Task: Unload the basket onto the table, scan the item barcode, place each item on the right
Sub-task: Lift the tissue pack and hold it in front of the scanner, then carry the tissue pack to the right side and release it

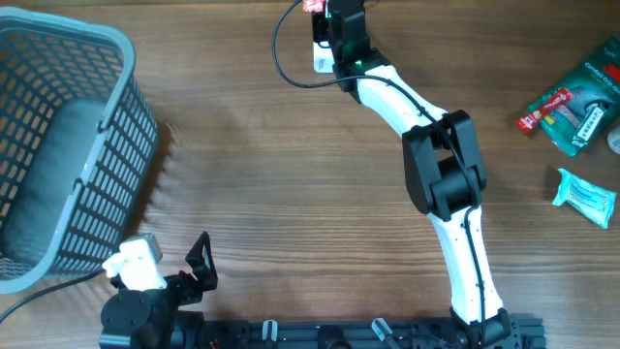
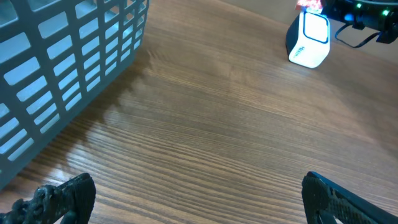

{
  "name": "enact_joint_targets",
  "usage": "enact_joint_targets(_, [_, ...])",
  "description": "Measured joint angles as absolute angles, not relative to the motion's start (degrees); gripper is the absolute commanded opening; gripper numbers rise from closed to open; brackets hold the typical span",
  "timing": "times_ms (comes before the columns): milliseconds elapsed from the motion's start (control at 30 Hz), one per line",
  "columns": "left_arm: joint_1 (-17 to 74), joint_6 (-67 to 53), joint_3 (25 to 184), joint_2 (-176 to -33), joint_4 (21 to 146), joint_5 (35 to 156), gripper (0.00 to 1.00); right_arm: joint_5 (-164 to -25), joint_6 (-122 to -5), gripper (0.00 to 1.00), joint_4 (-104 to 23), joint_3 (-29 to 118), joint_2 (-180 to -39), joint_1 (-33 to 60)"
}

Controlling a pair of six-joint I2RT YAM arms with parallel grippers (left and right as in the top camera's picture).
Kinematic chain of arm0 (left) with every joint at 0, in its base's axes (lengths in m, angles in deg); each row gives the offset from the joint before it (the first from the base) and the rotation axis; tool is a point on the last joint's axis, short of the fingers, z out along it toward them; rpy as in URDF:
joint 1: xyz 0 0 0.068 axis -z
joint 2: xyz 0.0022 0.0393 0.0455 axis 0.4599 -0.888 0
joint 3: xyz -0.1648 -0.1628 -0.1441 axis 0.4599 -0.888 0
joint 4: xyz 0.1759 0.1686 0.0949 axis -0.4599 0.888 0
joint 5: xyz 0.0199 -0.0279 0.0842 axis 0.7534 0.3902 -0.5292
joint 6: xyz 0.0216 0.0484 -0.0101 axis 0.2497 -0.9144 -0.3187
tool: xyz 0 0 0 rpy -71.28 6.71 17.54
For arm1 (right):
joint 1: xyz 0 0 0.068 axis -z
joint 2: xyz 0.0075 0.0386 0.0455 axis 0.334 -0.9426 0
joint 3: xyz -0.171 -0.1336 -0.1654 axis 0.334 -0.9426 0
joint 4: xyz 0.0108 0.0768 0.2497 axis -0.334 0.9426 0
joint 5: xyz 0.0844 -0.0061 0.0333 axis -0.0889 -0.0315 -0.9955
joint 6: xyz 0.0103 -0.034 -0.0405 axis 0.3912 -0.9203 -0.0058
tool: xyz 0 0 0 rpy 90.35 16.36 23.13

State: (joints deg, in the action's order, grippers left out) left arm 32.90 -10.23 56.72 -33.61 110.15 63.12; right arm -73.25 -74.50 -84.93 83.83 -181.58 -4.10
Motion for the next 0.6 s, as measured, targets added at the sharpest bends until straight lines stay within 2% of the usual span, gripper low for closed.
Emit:
enact_joint_targets(233, [32.9,-10.2,56.7,-33.6,110.1,63.1,1.0,-73.9,-74.0,0.04,-82.5,83.8,-181.3,-3.8])
enact_joint_targets(400, [32.9,-10.2,56.7,-33.6,110.1,63.1,1.0,-73.6,-76.9,0.04,-75.3,83.7,-176.3,-1.6])
enact_joint_targets(500, [32.9,-10.2,56.7,-33.6,110.1,63.1,1.0,-64.8,-81.7,0.04,-67.1,83.7,-169.3,0.8])
enact_joint_targets(600, [32.9,-10.2,56.7,-33.6,110.1,63.1,1.0,-49.9,-82.2,0.04,-54.2,84.3,-161.9,4.2])
